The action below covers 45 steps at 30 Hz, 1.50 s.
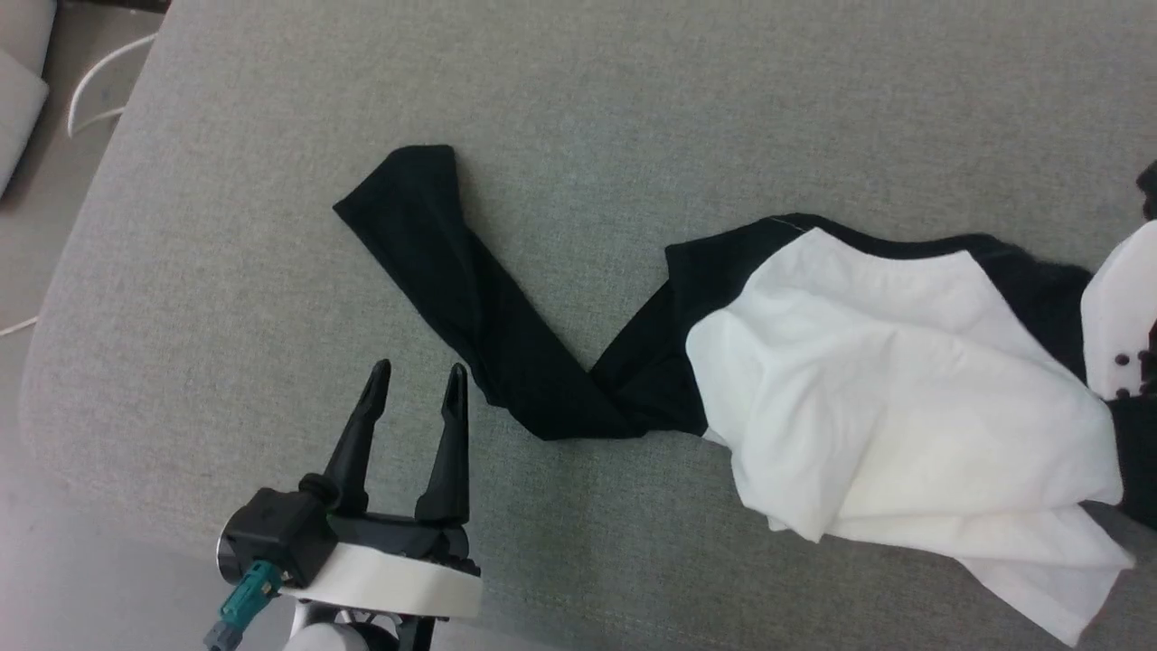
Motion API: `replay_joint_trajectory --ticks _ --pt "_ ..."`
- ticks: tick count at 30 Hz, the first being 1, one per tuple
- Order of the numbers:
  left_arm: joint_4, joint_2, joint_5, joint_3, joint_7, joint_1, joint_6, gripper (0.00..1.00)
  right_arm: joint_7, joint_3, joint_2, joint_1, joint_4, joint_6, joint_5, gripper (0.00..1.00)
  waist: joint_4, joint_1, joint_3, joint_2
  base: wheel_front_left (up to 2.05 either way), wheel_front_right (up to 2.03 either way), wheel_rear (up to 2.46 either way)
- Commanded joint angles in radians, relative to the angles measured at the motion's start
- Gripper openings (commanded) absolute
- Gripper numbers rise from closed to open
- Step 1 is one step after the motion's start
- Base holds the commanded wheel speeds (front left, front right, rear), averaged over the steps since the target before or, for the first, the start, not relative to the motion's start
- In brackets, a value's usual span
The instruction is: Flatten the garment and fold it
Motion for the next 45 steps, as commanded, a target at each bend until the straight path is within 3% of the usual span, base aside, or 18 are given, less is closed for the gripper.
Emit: replay_joint_trajectory --ticks 1,13,17,18,19,26,34,41,45 --pt "0.002 -0.002 -0.002 0.000 -0.005 0.002 0.001 1.00 -0.024 -0.007 -0.003 -0.027 0.002 -0.001 -0.015 0.00 -0.016 -0.0001 -0.024 0.0000 0.00 0.00 0.00" --pt "-0.005 -0.002 -0.014 -0.015 -0.005 -0.001 0.003 1.00 -0.178 -0.125 -0.098 -0.099 0.124 -0.001 -0.233 0.00 0.038 -0.0001 0.029 0.0000 0.00 0.00 0.00" --pt "-0.005 -0.002 -0.016 -0.014 -0.005 -0.011 0.001 1.00 -0.210 -0.174 -0.091 -0.113 0.177 -0.001 -0.298 0.00 0.052 -0.0001 0.050 0.0000 0.00 0.00 0.00" --pt "-0.006 -0.002 -0.016 -0.013 -0.005 -0.012 0.002 1.00 -0.223 -0.194 -0.076 -0.122 0.185 -0.001 -0.312 0.46 0.051 -0.0001 0.053 0.0000 0.00 0.00 0.00" --pt "-0.005 -0.002 -0.016 -0.011 -0.005 -0.013 0.003 1.00 -0.232 -0.207 -0.062 -0.130 0.194 -0.001 -0.328 1.00 0.048 -0.0001 0.054 0.0000 0.00 0.00 0.00" --pt "0.008 -0.002 -0.003 0.003 -0.005 -0.002 0.000 1.00 -0.240 -0.186 0.011 -0.175 0.220 -0.001 -0.336 1.00 -0.005 -0.0001 -0.004 0.0000 0.00 0.00 0.00" --pt "0.019 -0.002 0.007 0.011 -0.005 0.048 0.004 1.00 -0.102 -0.087 0.078 -0.181 0.088 -0.001 -0.140 1.00 -0.075 -0.0001 -0.126 0.0000 0.00 0.00 0.00" --pt "0.020 -0.002 0.011 0.006 -0.005 0.084 0.009 1.00 0.064 -0.020 0.128 0.000 -0.059 -0.001 0.037 1.00 -0.089 -0.0001 -0.177 0.0000 0.00 0.00 0.00" --pt "0.015 -0.002 0.013 0.012 -0.005 0.097 0.008 1.00 0.153 0.022 0.110 0.144 -0.123 -0.001 0.089 1.00 -0.078 -0.0001 -0.179 0.0000 0.00 0.00 0.00"
